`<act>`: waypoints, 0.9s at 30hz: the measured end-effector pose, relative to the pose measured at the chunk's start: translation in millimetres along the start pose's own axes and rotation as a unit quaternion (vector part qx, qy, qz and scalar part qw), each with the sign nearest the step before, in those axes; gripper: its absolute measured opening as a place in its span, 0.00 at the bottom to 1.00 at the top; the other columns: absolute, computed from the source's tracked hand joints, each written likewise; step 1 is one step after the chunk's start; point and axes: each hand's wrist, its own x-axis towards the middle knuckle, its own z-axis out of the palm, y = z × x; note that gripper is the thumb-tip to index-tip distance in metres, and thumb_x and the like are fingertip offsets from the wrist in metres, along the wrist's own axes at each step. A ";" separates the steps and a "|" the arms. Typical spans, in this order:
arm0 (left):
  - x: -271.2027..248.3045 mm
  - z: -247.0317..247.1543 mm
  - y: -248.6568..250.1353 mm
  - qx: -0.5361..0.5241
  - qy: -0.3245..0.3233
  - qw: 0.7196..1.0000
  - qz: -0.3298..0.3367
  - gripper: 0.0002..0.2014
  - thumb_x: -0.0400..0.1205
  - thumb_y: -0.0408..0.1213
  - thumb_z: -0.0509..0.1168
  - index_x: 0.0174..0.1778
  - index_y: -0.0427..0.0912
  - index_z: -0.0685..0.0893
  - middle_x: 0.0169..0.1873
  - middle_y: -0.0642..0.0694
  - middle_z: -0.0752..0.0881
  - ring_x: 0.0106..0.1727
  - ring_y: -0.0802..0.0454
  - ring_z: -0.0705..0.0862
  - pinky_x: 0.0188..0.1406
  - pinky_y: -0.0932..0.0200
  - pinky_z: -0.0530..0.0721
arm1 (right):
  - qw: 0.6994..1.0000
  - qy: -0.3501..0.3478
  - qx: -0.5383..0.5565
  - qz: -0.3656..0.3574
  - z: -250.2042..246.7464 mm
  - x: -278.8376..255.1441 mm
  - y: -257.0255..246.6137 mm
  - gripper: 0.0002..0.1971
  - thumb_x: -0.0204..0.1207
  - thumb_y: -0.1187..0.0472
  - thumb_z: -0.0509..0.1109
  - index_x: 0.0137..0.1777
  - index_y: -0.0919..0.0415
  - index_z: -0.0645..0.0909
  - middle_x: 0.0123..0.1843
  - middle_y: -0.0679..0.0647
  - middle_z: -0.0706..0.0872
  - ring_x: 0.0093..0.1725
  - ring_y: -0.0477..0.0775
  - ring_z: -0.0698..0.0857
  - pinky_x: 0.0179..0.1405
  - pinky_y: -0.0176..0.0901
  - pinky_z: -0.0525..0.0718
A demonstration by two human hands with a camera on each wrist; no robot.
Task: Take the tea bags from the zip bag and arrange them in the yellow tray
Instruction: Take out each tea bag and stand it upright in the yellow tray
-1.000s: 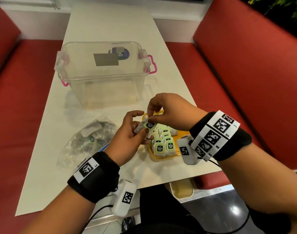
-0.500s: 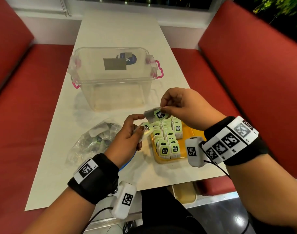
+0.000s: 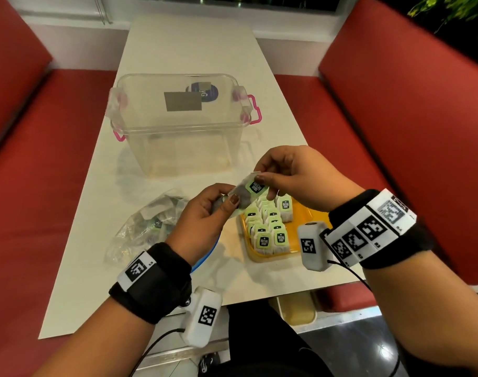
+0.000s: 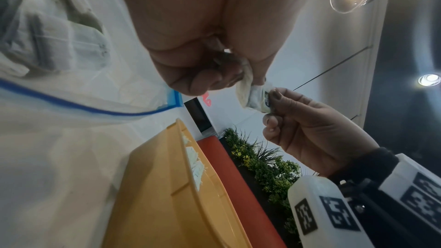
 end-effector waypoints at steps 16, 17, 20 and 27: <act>2.1 -8.1 -19.1 0.057 0.041 0.995 -0.072 0.19 0.86 0.26 0.50 0.58 0.47 0.84 0.47 0.50 0.84 0.35 0.57 0.79 0.31 0.60 0.77 | 0.982 -0.006 -0.183 0.039 -23.7 8.0 21.0 0.02 0.74 0.60 0.75 0.44 0.53 0.88 0.34 0.41 0.85 0.31 0.35 0.81 0.27 0.25 0.71; 1.6 -7.9 -19.4 0.055 0.035 0.996 -0.066 0.19 0.86 0.26 0.51 0.59 0.48 0.83 0.48 0.53 0.85 0.37 0.56 0.80 0.32 0.59 0.79 | 0.975 -0.022 -0.215 0.050 -26.6 10.2 24.9 0.02 0.73 0.60 0.75 0.44 0.53 0.88 0.36 0.44 0.87 0.32 0.39 0.80 0.29 0.30 0.72; 1.5 -7.2 -21.1 0.041 0.027 0.998 -0.048 0.18 0.87 0.27 0.55 0.61 0.56 0.79 0.48 0.52 0.83 0.41 0.56 0.83 0.37 0.57 0.83 | 0.943 -0.077 -0.308 0.096 -27.9 18.0 38.7 0.04 0.73 0.60 0.74 0.47 0.54 0.88 0.40 0.49 0.86 0.39 0.50 0.81 0.34 0.40 0.74; 0.0 -10.7 -25.8 0.007 0.017 0.999 -0.049 0.20 0.87 0.26 0.56 0.64 0.59 0.74 0.47 0.44 0.84 0.45 0.53 0.85 0.41 0.58 0.84 | 0.902 -0.173 -0.356 0.173 -8.8 31.3 63.0 0.05 0.71 0.61 0.77 0.46 0.57 0.88 0.42 0.49 0.86 0.43 0.52 0.83 0.42 0.42 0.80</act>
